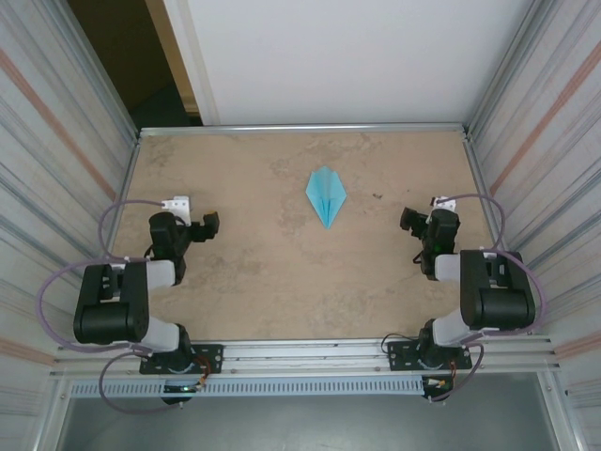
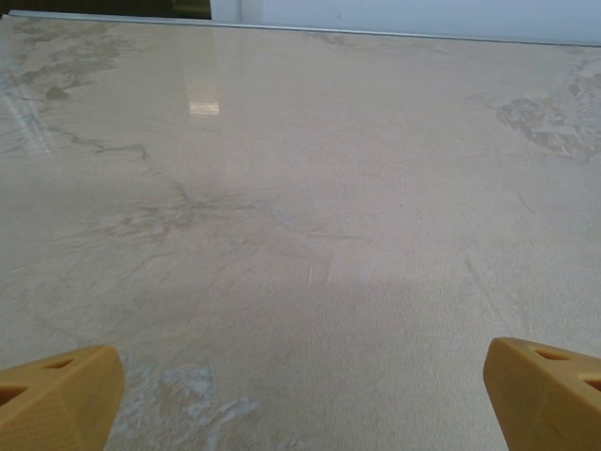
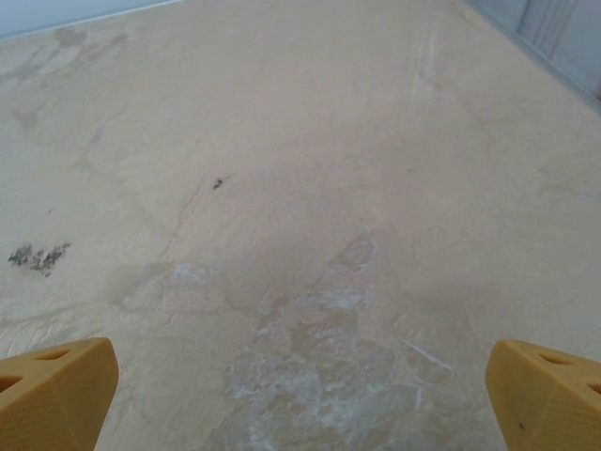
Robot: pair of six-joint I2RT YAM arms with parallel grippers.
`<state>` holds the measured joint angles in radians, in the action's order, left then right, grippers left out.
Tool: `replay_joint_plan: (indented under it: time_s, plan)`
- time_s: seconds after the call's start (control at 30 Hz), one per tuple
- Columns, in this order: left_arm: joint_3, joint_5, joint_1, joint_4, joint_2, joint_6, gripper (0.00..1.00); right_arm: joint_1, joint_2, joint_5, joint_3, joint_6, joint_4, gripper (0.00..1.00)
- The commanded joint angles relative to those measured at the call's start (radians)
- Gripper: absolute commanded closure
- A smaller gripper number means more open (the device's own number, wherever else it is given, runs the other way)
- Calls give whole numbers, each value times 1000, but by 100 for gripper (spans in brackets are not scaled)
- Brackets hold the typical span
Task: Fold a paper plane with a square sheet of paper (pick it up from the middle)
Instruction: Reset both arms
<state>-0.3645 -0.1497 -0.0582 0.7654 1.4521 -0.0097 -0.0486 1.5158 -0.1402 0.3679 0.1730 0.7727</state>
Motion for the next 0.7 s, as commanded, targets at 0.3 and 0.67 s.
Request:
replay_joint_plan:
  time_s: [0.3,0.67]
  plan:
    - [-45,67,50,40,68,63,1,29,24,-4,24,-53,57,1]
    - [-48,115,82,21,59,87,1,28,22,-4,22,-53,58,1]
